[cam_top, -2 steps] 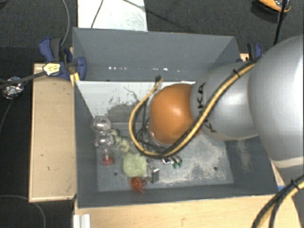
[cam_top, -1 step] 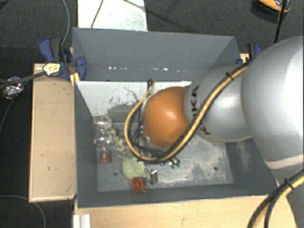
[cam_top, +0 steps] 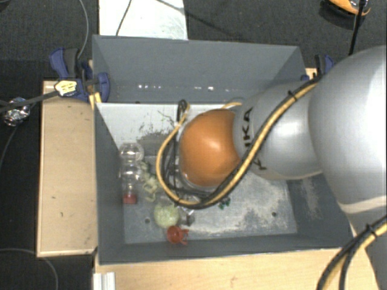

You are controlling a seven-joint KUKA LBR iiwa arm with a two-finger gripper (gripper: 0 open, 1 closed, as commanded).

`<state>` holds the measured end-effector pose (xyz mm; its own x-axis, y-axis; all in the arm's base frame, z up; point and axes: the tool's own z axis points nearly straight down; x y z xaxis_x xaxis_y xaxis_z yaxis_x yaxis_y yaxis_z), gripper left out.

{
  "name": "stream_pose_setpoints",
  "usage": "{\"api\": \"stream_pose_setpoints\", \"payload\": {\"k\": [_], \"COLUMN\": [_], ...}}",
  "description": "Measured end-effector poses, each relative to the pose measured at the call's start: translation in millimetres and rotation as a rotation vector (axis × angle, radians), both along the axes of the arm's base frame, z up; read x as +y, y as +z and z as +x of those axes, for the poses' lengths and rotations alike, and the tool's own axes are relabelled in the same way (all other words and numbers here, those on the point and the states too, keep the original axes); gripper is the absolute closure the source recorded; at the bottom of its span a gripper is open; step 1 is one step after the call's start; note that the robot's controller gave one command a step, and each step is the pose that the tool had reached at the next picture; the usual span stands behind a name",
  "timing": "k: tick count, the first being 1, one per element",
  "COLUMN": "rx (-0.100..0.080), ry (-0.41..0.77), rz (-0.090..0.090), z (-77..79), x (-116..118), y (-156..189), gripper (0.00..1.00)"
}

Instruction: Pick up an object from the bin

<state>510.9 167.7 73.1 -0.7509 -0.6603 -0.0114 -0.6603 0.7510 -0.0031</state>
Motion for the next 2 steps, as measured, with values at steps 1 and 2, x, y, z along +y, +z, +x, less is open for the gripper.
{"api": "stream_pose_setpoints", "payload": {"k": [1, 2], "rx": [0.000, -0.003], "ry": [-0.002, 0.004], "rz": [0.000, 0.002], "z": [0.1, 4.8], "x": [0, -4], "y": [0, 132], "gripper": [1.00, 1.00]}}
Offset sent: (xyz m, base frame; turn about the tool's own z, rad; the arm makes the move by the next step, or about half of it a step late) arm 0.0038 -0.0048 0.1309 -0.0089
